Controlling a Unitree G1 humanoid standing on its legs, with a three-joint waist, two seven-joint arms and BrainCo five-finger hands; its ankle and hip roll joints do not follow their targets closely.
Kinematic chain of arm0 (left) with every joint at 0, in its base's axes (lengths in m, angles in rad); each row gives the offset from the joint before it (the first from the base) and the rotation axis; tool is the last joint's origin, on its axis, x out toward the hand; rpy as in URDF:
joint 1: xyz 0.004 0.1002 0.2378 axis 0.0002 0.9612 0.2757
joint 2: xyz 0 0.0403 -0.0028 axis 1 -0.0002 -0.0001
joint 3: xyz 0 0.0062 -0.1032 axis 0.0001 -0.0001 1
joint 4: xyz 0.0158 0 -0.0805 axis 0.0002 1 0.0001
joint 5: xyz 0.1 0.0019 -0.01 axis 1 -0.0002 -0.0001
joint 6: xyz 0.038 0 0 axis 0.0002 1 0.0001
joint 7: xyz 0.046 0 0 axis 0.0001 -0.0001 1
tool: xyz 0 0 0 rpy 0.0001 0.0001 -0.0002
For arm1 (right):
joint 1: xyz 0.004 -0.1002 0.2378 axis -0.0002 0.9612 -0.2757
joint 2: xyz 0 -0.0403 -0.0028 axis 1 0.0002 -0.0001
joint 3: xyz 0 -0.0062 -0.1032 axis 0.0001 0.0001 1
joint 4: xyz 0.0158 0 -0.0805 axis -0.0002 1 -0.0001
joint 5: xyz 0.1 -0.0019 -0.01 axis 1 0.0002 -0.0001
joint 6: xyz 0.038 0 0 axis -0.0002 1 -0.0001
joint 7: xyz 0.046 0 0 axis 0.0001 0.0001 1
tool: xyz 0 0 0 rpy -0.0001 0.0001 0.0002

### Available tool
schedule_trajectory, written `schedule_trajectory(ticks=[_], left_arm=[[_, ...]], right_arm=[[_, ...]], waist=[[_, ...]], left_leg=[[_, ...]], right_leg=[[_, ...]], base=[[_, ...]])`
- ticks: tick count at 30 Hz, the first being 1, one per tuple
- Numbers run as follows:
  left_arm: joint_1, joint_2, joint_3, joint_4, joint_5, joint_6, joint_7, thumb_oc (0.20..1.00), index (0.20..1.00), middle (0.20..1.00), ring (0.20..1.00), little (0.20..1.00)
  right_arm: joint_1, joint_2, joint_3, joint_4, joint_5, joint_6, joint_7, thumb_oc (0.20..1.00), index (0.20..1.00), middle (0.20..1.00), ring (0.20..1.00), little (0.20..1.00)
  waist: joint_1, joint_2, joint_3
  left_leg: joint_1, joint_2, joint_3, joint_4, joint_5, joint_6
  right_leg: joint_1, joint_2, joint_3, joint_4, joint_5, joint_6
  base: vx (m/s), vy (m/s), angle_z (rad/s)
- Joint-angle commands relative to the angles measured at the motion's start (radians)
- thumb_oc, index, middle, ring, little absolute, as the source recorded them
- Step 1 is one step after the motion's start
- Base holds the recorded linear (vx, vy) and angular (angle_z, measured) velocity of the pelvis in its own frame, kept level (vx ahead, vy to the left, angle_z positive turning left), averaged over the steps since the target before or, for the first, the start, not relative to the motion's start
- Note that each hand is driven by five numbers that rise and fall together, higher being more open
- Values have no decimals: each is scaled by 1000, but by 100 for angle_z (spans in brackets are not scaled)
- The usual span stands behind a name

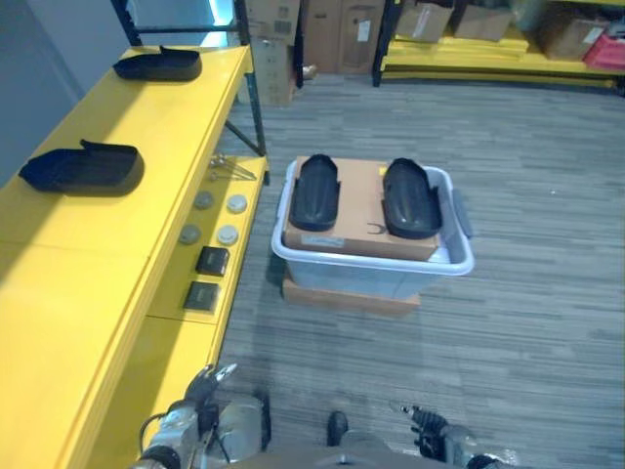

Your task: Move parts from the plastic box to the shelf.

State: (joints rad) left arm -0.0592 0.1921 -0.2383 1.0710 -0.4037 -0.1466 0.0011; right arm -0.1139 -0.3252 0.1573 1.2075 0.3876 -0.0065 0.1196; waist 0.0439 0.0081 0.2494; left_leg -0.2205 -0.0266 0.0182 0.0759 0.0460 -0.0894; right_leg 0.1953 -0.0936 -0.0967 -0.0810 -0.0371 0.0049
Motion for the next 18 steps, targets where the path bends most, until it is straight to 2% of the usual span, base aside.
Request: schedule_trajectory(ticks=[1, 3, 4, 6, 7, 9, 10, 11, 13, 16, 17, 18], left_arm=[[3, 51, 3, -32, 61, -6, 13, 1000, 1000, 1000, 1000, 1000], [6, 61, -1, -27, 88, 12, 26, 1000, 1000, 1000, 1000, 1000], [8, 79, -2, -7, 87, 9, 36, 1000, 1000, 1000, 1000, 1000], [7, 89, -3, 7, 70, 1, 40, 1000, 1000, 1000, 1000, 1000], [3, 103, 4, 24, 27, -18, 37, 1000, 1000, 1000, 1000, 1000], [-1, 119, 22, 26, -11, -26, 27, 1000, 1000, 1000, 1000, 1000], [-1, 124, 28, 26, -8, -24, 25, 1000, 1000, 1000, 1000, 1000], [-1, 125, 30, 26, -7, -23, 25, 1000, 1000, 1000, 1000, 1000], [9, 133, 35, 38, 3, -10, 25, 1000, 1000, 1000, 1000, 1000], [25, 137, 41, 75, 11, -4, 28, 1000, 1000, 1000, 1000, 1000], [27, 136, 43, 86, 12, -4, 29, 1000, 1000, 1000, 1000, 1000], [27, 136, 43, 86, 12, -4, 29, 1000, 1000, 1000, 1000, 1000]], right_arm=[[2, -15, 40, -34, -19, -25, -66, 1000, 1000, 1000, 1000, 1000], [6, -12, 41, -33, -5, -31, -58, 1000, 1000, 1000, 1000, 1000], [17, -11, 40, -35, -9, -42, -46, 1000, 1000, 1000, 1000, 1000], [25, -11, 40, -38, -25, -47, -48, 1000, 1000, 1000, 1000, 1000], [38, -11, 38, -36, -65, -43, -54, 1000, 1000, 1000, 1000, 1000], [55, -6, 30, -18, -82, -34, -61, 1000, 1000, 1000, 1000, 1000], [60, -4, 23, -7, -87, -27, -63, 1000, 1000, 1000, 1000, 1000], [61, -3, 22, -5, -87, -23, -64, 1000, 1000, 1000, 1000, 1000], [72, 6, 6, 26, -98, -14, -83, 1000, 1000, 1000, 1000, 1000], [68, 12, -21, 52, -87, -17, -77, 1000, 1000, 1000, 1000, 1000], [69, 14, -23, 53, -88, -17, -79, 1000, 1000, 1000, 1000, 1000], [69, 14, -23, 53, -88, -17, -79, 1000, 1000, 1000, 1000, 1000]], waist=[[30, -14, -12], [32, -7, -15], [19, -1, -13], [9, 4, -10], [-1, 13, -4], [2, 18, -1], [7, 16, -3], [8, 15, -2], [18, 9, -11], [21, 5, -21], [15, 5, -22], [15, 5, -22]], left_leg=[[126, -70, 38, 53, -65, 119], [152, -62, 37, 29, -60, 125], [186, -58, 21, 2, -63, 144], [205, -53, 10, -9, -67, 153], [227, -32, 16, -16, -75, 156], [241, -2, 40, -11, -87, 149], [247, 9, 47, -9, -93, 146], [249, 11, 48, -9, -94, 146], [266, 39, 39, -16, -106, 135], [293, 92, 42, -40, -108, 113], [298, 114, 34, -43, -106, 104], [299, 115, 34, -43, -106, 104]], right_leg=[[-102, 107, -38, 131, -17, 17], [-125, 112, -64, 213, -36, 24], [-177, 111, -54, 315, -24, 38], [-203, 104, -49, 357, -24, 41], [-218, 63, -63, 371, -37, 47], [-193, -18, -85, 306, -28, 69], [-178, -53, -86, 267, -4, 86], [-173, -59, -86, 258, 1, 89], [-154, -149, -63, 170, 90, 124], [-154, -214, -53, 118, 153, 156], [-158, -212, -33, 119, 144, 162], [-157, -211, -33, 119, 143, 161]], base=[[215, 65, -113], [137, 0, -57], [124, -8, -14], [69, -25, -2], [39, -98, 23], [37, -237, 21], [20, -237, 12], [26, -309, -1], [43, -421, -10], [26, -496, -11], [15, -394, -12], [29, -570, -18]])
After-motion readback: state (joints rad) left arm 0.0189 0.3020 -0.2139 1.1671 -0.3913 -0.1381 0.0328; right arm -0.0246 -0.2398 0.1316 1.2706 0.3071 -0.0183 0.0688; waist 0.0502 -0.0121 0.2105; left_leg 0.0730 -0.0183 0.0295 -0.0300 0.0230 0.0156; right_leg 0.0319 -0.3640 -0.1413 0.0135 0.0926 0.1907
